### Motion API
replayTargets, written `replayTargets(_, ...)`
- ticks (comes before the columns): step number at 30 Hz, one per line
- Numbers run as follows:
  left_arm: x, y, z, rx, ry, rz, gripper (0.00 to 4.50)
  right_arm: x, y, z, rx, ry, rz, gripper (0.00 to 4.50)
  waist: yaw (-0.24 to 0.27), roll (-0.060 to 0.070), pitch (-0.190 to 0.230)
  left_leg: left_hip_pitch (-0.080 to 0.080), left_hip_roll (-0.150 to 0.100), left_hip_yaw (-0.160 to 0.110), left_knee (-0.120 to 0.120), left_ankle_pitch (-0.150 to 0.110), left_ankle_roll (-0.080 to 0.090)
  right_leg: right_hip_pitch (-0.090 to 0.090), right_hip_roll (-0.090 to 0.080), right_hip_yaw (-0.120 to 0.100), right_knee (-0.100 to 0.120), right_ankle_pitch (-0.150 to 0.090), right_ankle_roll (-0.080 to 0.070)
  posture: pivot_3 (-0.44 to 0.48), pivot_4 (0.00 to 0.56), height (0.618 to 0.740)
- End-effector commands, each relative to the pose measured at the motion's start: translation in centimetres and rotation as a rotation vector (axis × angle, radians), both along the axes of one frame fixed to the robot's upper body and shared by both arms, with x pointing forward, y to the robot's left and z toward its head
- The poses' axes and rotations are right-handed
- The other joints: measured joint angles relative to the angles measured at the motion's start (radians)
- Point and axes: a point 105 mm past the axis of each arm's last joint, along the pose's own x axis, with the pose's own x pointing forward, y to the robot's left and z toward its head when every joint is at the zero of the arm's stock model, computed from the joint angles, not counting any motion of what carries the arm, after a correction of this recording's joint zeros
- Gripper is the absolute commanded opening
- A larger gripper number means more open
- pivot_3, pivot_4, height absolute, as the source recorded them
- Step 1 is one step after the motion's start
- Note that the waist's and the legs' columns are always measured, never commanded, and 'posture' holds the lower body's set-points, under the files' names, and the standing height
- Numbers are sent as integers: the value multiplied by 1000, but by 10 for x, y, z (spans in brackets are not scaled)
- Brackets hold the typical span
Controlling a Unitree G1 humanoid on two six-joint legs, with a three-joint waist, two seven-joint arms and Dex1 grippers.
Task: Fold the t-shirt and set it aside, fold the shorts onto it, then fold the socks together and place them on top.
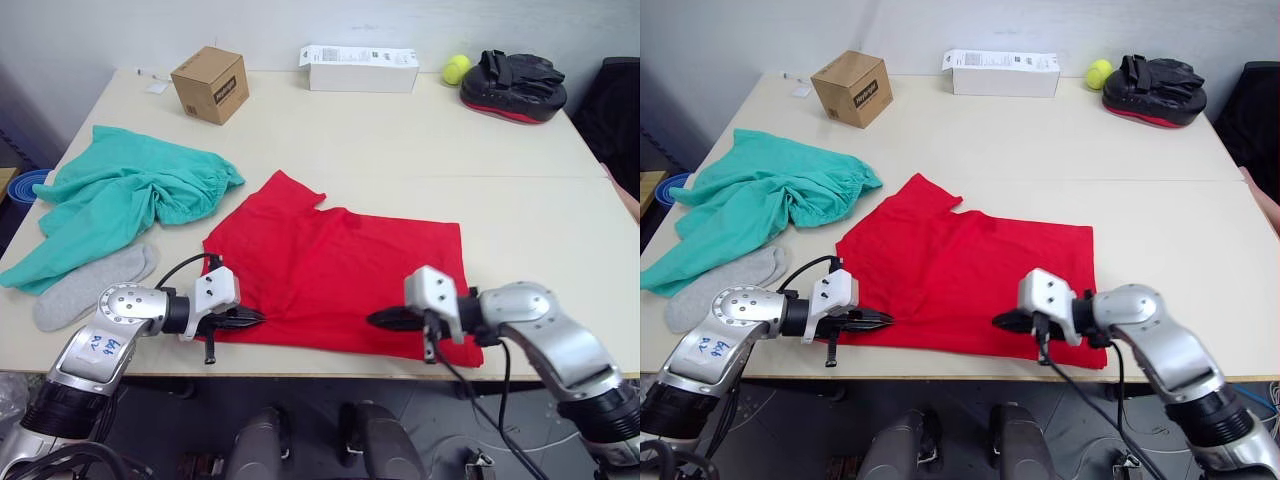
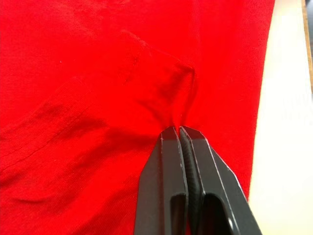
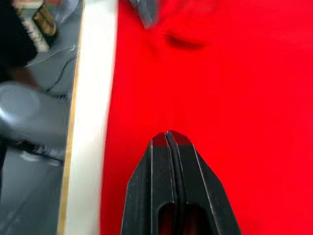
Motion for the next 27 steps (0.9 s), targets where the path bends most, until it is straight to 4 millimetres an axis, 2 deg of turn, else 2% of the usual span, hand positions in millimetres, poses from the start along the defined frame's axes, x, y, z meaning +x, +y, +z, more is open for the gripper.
replayTargets(1, -6, 8, -15, 33, 68, 23, 27, -3, -18, -21, -127, -32, -8, 0, 0, 0, 0, 0, 0, 0, 0, 0, 0, 0, 0, 0, 0, 0, 0, 0, 150, 740)
replayTargets(5, -9, 10, -17, 32, 74, 30, 27, -7, -61, -30, -219, -19, -78, 0, 1, 0, 0, 1, 0, 0, 0, -1, 1, 1, 0, -1, -1, -1, 1, 0, 150, 740)
replayTargets(10, -14, 14, -19, 28, 86, 49, 27, -13, -118, -19, -289, -8, -199, 0, 1, -2, -1, 4, 0, 0, 1, -3, -3, 6, 0, 0, -2, -1, 1, 0, 150, 740)
replayTargets(13, -13, 16, -18, 13, 92, 68, 27, -14, -129, -11, -267, -6, -231, 0, -2, -3, -2, 10, 0, 0, 0, -4, -3, 11, 0, 0, -3, -1, 0, 0, 150, 740)
replayTargets(16, -11, 17, -13, -19, 101, 88, 27, -9, -120, 3, -167, -30, -249, 0, -5, -3, -1, 14, 0, 1, -6, -3, -4, 15, 1, 1, -8, -4, -5, 0, 150, 740)
replayTargets(19, -12, 14, -3, -57, 107, 80, 657, -2, -105, 17, -87, -81, -243, 0, -3, -1, -1, 15, 1, 0, -10, -1, -6, 14, 2, 0, -8, -3, -3, 0, 150, 740)
replayTargets(21, -14, 10, 10, -92, 103, 69, 1250, -3, -100, 23, -74, -99, -217, 0, 0, 0, 0, 14, 0, 0, -11, -1, -7, 13, 2, 1, -8, -3, -2, 0, 150, 740)
replayTargets(24, -19, 9, 31, -134, 91, 64, 2249, -11, -97, 29, -67, -121, -179, 598, 3, -1, 1, 9, 0, 0, -11, 2, -4, 6, 2, 0, -6, -3, -1, 0, 150, 740)
replayTargets(27, -28, 18, 48, -115, 47, 53, 3225, -25, -96, 31, -96, -151, -104, 1636, 4, -1, 1, 5, 0, 0, -11, 2, -4, 4, 2, 0, -6, -3, 1, 0, 150, 740)
